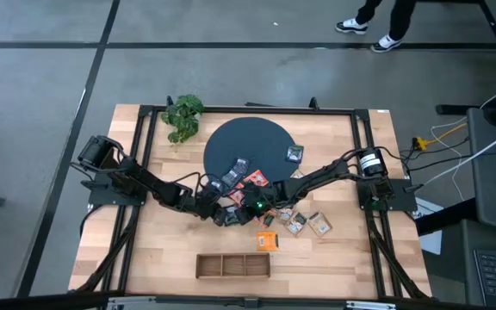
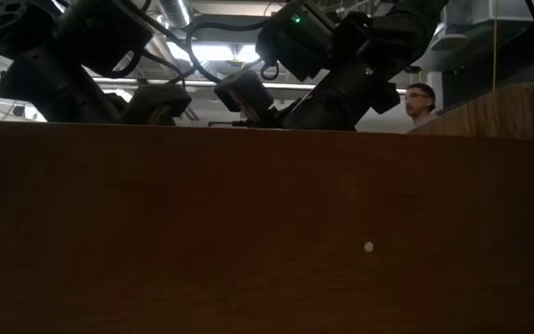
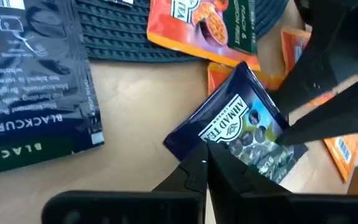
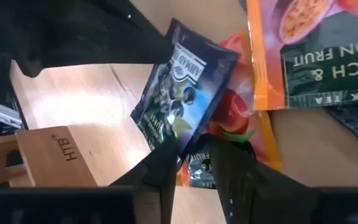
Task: Pick & Place Tea
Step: Put the violet tea bag into the right section of the wooden organizer
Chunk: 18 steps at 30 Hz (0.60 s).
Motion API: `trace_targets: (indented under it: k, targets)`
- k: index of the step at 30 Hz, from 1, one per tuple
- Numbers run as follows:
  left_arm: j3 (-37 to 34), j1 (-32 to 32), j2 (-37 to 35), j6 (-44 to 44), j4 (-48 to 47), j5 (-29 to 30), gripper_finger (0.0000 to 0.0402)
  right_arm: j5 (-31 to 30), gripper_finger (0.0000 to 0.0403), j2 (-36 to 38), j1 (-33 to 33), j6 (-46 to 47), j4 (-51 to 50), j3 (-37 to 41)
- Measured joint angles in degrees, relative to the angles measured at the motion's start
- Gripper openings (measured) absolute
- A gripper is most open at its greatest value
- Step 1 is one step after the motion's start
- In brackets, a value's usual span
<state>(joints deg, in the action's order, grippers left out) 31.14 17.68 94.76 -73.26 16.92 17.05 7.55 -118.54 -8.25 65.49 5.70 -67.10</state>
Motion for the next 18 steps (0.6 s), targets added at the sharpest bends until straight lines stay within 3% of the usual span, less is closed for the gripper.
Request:
trace_targets:
  k: [8,13,18]
  targets:
    - [0.0,-0.2,0.0,0.4,0.6,0.4,0.0003,0.1,0.0011,0.0,0.0,-1.5,0.1,0.0]
    - [0.0,-0.2,0.0,2.5,1.0,-2.5,0.0004,0.1,0.0009,0.0,0.0,-3.2,0.0,0.0]
    - [0.0,-0.2,-0.8,4.7,1.4,-9.2,0.0004,0.3,0.0005,0.0,0.0,-4.8,0.0,0.0]
